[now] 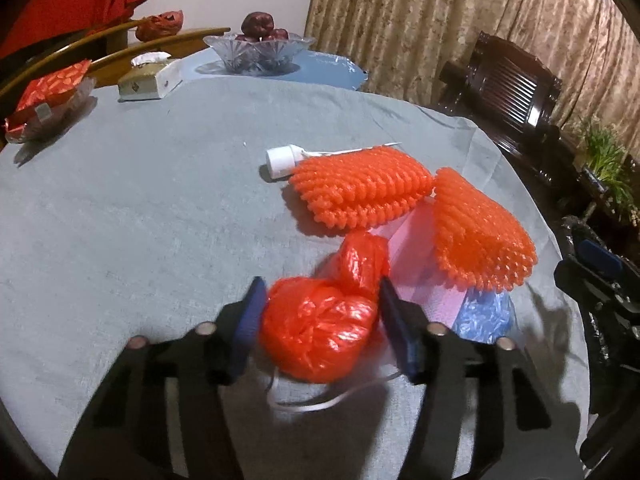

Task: Collect trash
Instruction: 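Close the left tool on the red plastic bag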

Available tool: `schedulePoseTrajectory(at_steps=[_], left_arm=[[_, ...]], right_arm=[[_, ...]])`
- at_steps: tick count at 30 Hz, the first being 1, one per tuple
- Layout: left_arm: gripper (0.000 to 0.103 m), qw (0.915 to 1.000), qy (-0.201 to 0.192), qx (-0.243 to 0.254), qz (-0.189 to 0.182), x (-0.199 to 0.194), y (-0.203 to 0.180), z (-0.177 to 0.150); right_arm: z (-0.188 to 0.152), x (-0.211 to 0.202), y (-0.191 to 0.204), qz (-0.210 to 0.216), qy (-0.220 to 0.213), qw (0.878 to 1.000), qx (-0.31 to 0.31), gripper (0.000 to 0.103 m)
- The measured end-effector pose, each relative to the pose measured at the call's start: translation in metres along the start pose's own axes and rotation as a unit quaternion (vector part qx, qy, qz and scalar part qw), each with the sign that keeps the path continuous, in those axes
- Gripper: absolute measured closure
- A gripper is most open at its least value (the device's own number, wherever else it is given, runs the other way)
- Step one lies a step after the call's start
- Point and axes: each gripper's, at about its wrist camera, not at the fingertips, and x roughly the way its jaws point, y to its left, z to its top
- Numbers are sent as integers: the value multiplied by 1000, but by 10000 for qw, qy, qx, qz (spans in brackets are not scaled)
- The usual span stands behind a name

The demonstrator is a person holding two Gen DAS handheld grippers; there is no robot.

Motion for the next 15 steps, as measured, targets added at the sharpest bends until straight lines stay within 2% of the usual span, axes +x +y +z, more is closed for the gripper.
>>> schedulePoseTrajectory(at_steps=[8,15], left_arm=[[58,9997,-224,-2,-33,-16,2,6],[59,9985,-518,-113,160,-35,14,16]], right_arm=[[7,-4,14,171,-138,9997,-115,7],[11,0,29,357,-165,9991,-162,9]])
